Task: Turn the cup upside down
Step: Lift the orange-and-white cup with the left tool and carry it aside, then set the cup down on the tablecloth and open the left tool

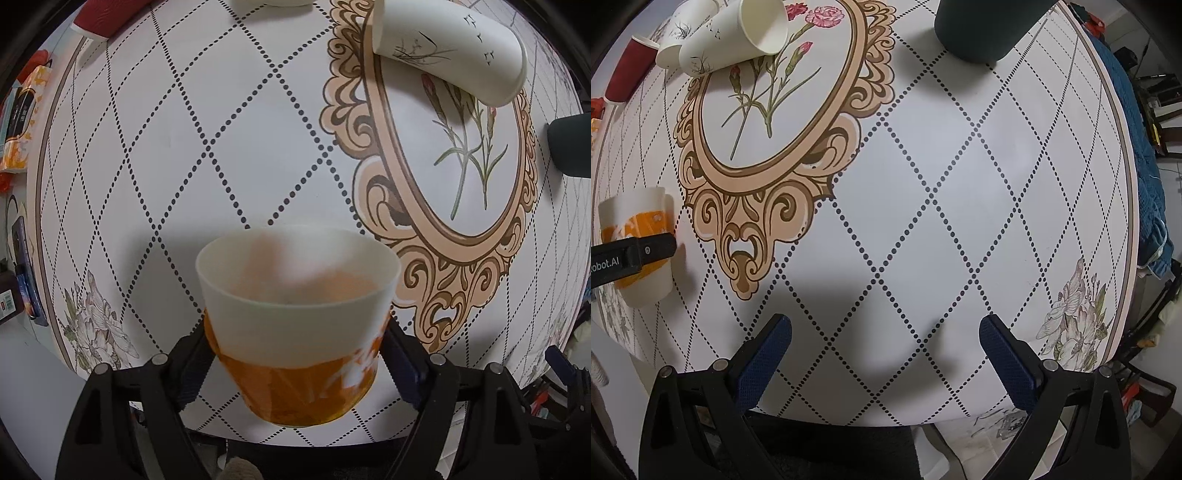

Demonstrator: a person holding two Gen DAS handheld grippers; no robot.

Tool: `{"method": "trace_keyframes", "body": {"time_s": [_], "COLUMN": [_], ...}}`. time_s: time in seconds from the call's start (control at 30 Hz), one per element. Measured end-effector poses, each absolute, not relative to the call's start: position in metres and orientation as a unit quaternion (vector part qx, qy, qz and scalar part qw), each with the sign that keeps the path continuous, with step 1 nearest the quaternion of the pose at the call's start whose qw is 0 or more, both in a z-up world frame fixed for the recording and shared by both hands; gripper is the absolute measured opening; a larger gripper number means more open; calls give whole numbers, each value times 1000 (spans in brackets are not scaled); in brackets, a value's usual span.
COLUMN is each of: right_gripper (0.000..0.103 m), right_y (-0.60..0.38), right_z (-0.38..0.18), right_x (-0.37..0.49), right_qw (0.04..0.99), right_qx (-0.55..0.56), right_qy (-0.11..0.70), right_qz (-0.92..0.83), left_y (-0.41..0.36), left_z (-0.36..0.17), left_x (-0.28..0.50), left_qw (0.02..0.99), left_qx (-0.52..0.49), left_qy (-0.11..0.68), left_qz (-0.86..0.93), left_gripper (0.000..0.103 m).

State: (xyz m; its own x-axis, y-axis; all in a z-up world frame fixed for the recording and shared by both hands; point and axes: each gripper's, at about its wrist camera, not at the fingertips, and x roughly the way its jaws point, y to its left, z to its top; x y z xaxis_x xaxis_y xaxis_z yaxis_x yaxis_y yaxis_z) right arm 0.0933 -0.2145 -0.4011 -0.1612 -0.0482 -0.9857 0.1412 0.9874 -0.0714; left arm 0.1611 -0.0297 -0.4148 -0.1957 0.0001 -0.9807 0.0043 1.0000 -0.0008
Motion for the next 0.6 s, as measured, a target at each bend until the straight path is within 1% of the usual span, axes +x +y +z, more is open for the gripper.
{"method": "trace_keyframes", "body": {"time_s": [0.33,0.43,0.6], "right_gripper": [103,103,103], "right_y": [-209,-208,-206], "right_z": [-394,-391,-383], "right_x": [95,96,98], "right_qw": [650,651,655], "right_qx": [36,38,44], "right_qy": [755,754,750], "right_qz": [-74,-75,-75], "left_y": [-12,-9,-2], "left_z": [-417,-407,-375], "left_x": [153,152,147], "left_qw": [638,645,665], "left_qx": [-1,-3,-9], "left_qy": [770,765,747], "left_qz": [-1,-3,-13], "left_gripper": [82,82,82]}}
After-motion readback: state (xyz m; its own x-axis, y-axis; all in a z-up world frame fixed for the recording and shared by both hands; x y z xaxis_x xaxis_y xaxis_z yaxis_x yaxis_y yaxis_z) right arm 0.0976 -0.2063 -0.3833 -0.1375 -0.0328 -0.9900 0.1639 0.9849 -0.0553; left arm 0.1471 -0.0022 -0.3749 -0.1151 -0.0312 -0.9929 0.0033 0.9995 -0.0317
